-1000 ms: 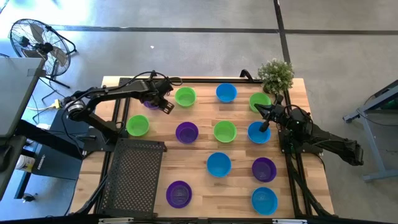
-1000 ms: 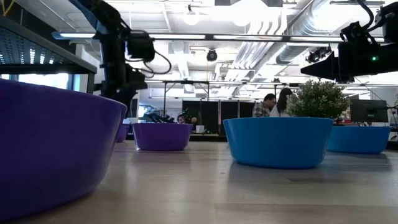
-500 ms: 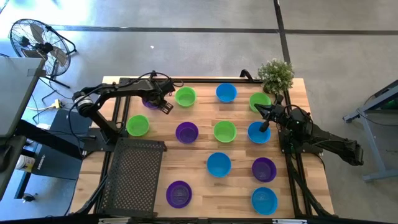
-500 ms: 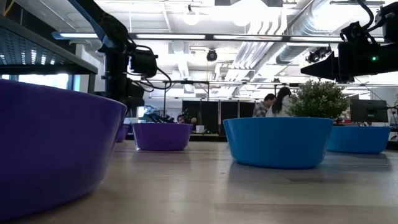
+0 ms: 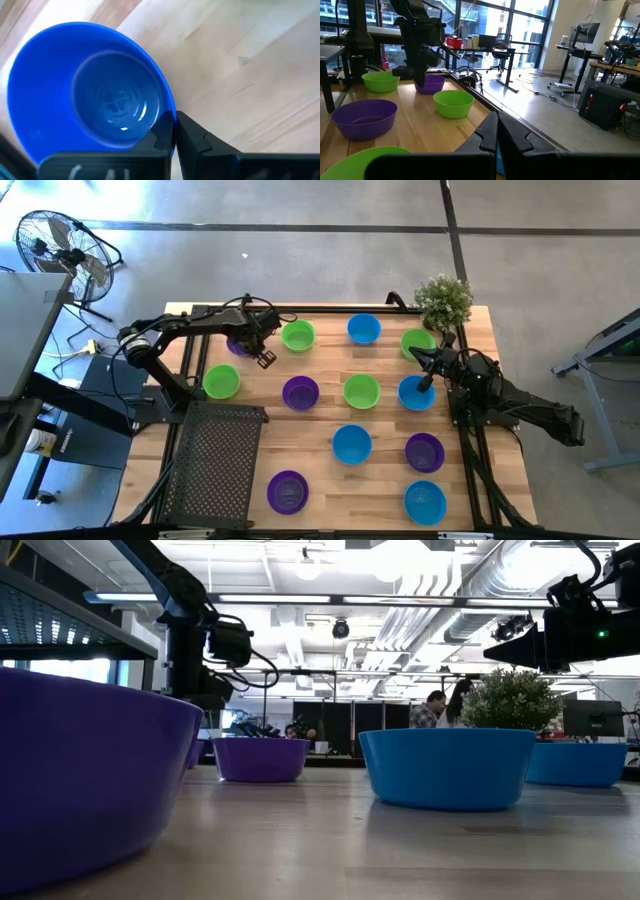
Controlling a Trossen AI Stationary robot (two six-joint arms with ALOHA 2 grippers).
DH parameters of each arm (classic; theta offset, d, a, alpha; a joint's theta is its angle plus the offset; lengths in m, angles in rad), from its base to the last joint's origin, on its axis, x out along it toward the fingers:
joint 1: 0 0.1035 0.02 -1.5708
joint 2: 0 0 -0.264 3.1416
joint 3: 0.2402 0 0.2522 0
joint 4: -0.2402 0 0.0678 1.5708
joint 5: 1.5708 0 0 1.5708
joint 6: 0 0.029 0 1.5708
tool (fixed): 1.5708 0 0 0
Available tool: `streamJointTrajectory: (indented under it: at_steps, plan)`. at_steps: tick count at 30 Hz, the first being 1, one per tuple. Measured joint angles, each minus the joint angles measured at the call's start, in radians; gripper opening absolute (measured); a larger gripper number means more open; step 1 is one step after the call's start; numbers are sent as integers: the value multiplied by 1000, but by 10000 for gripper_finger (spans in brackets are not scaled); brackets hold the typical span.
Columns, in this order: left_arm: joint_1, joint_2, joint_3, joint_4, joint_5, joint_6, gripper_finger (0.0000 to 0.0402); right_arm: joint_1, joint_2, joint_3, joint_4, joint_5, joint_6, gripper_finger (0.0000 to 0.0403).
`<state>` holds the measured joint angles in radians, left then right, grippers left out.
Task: Pick & Place Mini bowls
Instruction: Put the violet bowl on the shelf
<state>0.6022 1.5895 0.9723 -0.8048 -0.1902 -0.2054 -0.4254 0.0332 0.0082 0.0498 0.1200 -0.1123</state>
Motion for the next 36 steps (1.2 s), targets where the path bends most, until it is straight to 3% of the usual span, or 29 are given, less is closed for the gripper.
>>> streamJointTrajectory:
  at_steps: [8,16,22,29,36]
  plan:
    - [-25,-63,93,-135,-35,26,3,0,0,0,0,0,0,0]
    - [-173,-170,248,-291,-43,4,2,0,0,0,0,0,0,0]
    - [-391,-227,382,-492,-55,-99,2,0,0,0,0,0,0,0]
    - [-719,-275,511,-742,-71,-384,1,0,0,0,0,0,0,0]
    - [-1037,-282,531,-769,-59,-663,1,0,0,0,0,0,0,0]
